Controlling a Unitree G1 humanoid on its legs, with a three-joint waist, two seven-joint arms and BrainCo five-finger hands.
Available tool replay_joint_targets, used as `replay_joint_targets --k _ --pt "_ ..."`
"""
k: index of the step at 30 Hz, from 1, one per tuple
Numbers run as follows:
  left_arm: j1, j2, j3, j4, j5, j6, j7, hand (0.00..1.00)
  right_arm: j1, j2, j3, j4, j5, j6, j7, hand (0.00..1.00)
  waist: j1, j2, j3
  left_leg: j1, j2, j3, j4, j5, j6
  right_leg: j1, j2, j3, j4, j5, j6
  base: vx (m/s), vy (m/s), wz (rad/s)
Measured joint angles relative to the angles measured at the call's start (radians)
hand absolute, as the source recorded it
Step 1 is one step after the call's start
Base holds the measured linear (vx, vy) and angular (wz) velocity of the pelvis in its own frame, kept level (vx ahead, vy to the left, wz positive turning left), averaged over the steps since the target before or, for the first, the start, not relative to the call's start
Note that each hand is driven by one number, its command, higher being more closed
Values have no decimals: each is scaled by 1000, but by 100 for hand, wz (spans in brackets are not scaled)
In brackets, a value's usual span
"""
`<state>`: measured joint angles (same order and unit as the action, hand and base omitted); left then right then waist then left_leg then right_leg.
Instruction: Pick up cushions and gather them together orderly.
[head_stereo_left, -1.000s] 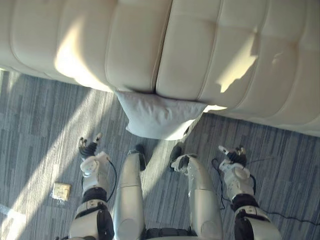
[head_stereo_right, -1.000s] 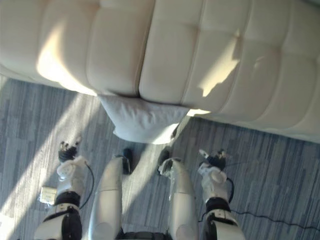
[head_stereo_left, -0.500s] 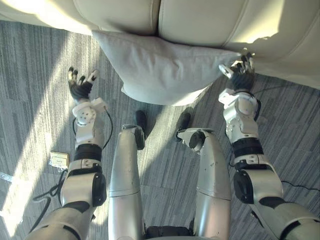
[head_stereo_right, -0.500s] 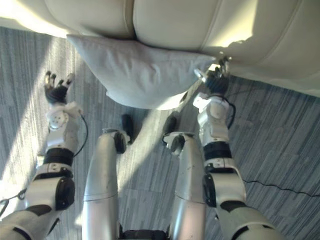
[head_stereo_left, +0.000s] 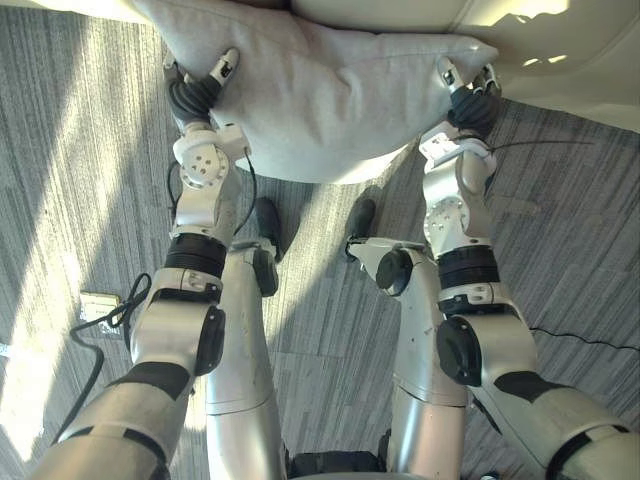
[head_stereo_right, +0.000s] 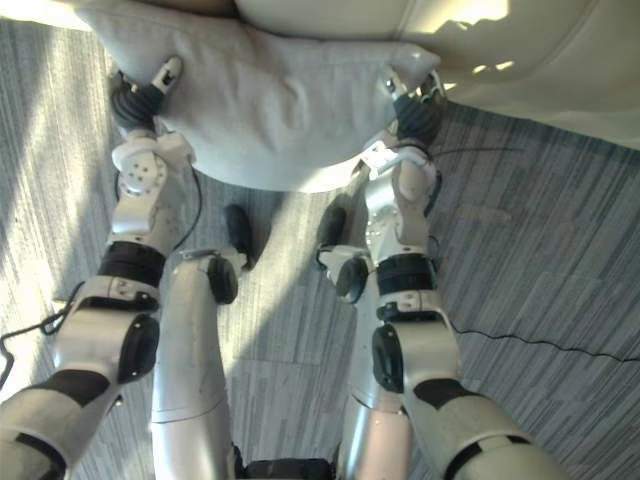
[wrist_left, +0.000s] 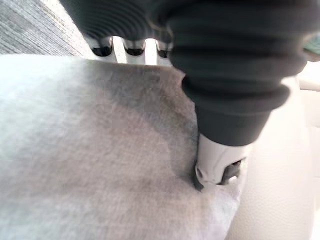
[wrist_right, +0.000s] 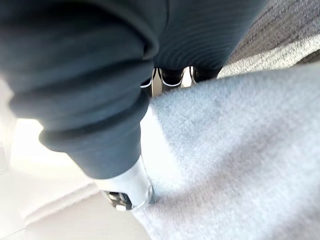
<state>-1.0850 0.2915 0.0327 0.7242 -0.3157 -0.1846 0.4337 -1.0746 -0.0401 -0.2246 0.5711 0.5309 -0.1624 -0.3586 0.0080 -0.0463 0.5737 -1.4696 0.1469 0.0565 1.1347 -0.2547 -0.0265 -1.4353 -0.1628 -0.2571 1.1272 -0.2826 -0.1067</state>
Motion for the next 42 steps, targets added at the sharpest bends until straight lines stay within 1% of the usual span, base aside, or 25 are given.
replay_joint_targets --k 2,6,9,12,15,17,19,20,21,24,25,26,28,29,30,31,32,33,35,36,37,39,40,41,42 --pt "-10 -1 -6 0 1 0 3 100 9 11 3 0 27 -16 -1 100 -2 0 0 0 1 -2 4 0 0 1 3 0 2 0 -1 -7 27 -3" --pt "-15 -19 -15 -36 1 1 4 100 66 45 7 -16 29 -54 -1 100 -11 0 0 9 3 -7 11 0 -1 10 8 1 3 6 2 -25 26 -5" --pt "-7 -47 -19 -84 1 1 16 100 112 62 7 -38 29 -57 -3 100 -12 0 0 24 5 -6 13 0 -1 25 10 1 2 9 2 -46 22 -5" --pt "40 -75 -23 -156 2 1 27 100 175 81 27 -56 29 -63 -7 100 -18 -1 -1 86 5 2 -12 2 -3 78 12 5 -19 13 7 -56 10 -2" --pt "121 -112 -23 -247 2 -6 45 100 237 86 54 -120 29 -65 -11 100 -16 -2 -3 179 5 11 -87 21 -1 164 26 9 -89 28 19 -86 -2 -1" --pt "214 -156 -24 -327 3 -18 48 100 311 82 91 -203 27 -85 -15 100 -14 -2 -4 289 0 16 -168 42 -7 269 34 4 -162 41 21 -48 -13 6" --pt "271 -180 -26 -369 7 -26 48 100 360 79 116 -255 25 -94 -16 100 -14 -3 -4 354 0 16 -206 51 -18 334 40 0 -199 47 21 0 0 0" --pt "324 -204 -34 -402 11 -37 48 100 410 80 132 -305 18 -109 -16 100 -11 -3 -8 419 -2 18 -242 55 -22 398 42 -5 -231 49 20 5 -24 4" --pt "382 -231 -48 -446 16 -42 48 100 469 79 149 -368 15 -115 -17 100 -8 -3 -8 499 -5 22 -286 57 -23 477 43 -13 -274 53 14 26 -29 6" --pt "510 -281 -92 -535 20 -50 43 100 600 78 168 -478 -22 -128 -17 100 -4 -2 -18 666 -20 32 -394 72 -21 636 46 -19 -365 56 20 56 -20 12" --pt "532 -285 -99 -552 20 -51 43 100 622 78 174 -500 -24 -129 -17 100 -4 -2 -18 692 -21 37 -410 73 -21 660 46 -19 -378 57 20 113 -17 5" --pt "598 -295 -116 -595 20 -59 40 100 689 78 200 -555 -50 -134 -17 100 0 -2 -23 768 -21 45 -456 75 -22 733 53 -18 -417 58 23 136 -12 -1" --pt "677 -308 -128 -634 20 -68 35 100 772 77 237 -612 -94 -136 -16 100 2 1 -54 840 -22 48 -498 81 -31 805 61 -22 -461 60 28 157 -4 0" --pt "738 -313 -144 -654 19 -75 33 100 835 77 266 -644 -104 -138 -16 100 5 0 -99 880 -24 50 -533 83 -35 842 65 -23 -490 58 32 235 3 2" --pt "790 -314 -155 -675 17 -77 29 100 886 78 287 -673 -127 -139 -14 100 8 0 -125 932 -25 55 -563 85 -37 887 69 -22 -515 56 34 196 1 1" --pt "802 -314 -158 -681 16 -78 28 100 899 77 293 -681 -133 -139 -14 100 8 0 -127 948 -26 57 -570 85 -38 902 70 -21 -520 56 34 232 -6 -8" --pt "856 -314 -172 -718 2 -84 20 100 950 74 319 -722 -144 -139 -11 100 21 0 -129 1025 -27 70 -610 85 -38 966 74 -12 -542 53 39 170 -11 -11" --pt "905 -314 -187 -741 -1 -94 11 100 993 72 330 -736 -173 -141 -1 100 28 3 -154 1074 -32 72 -646 87 -42 1007 78 -9 -568 52 41 200 -15 -9" --pt "948 -314 -199 -752 -2 -95 -1 100 1028 55 349 -736 -180 -141 1 100 25 6 -204 1095 -33 72 -673 89 -44 1025 84 -10 -593 51 43 142 -12 -2" --pt "978 -311 -214 -752 -11 -96 -8 100 1059 37 358 -735 -182 -141 10 100 26 12 -229 1133 -34 72 -701 88 -45 1064 92 -10 -621 50 44 200 -6 -2" --pt "999 -304 -228 -752 -19 -102 -13 100 1075 32 358 -733 -185 -141 16 100 26 15 -234 1166 -35 71 -716 88 -46 1098 96 -11 -637 49 46 210 -4 -2" --pt "1048 -294 -250 -752 -28 -114 -32 100 1113 28 358 -732 -197 -141 33 100 24 18 -264 1202 -33 69 -723 76 -59 1135 103 -10 -646 34 50 146 -10 2" --pt "1072 -282 -269 -752 -42 -114 -47 100 1135 23 358 -732 -219 -141 37 100 22 17 -271 1218 -29 67 -702 73 -61 1162 103 -9 -643 8 56 124 -26 10" --pt "1094 -271 -284 -751 -46 -113 -57 100 1149 14 358 -732 -221 -137 38 100 23 16 -271 1206 -27 59 -615 73 -61 1196 103 -10 -642 -11 49 108 -34 9" --pt "1104 -269 -287 -751 -53 -113 -62 100 1154 11 358 -733 -223 -137 38 100 23 16 -271 1197 -24 53 -572 73 -61 1211 104 -10 -640 -17 46 98 -33 0"
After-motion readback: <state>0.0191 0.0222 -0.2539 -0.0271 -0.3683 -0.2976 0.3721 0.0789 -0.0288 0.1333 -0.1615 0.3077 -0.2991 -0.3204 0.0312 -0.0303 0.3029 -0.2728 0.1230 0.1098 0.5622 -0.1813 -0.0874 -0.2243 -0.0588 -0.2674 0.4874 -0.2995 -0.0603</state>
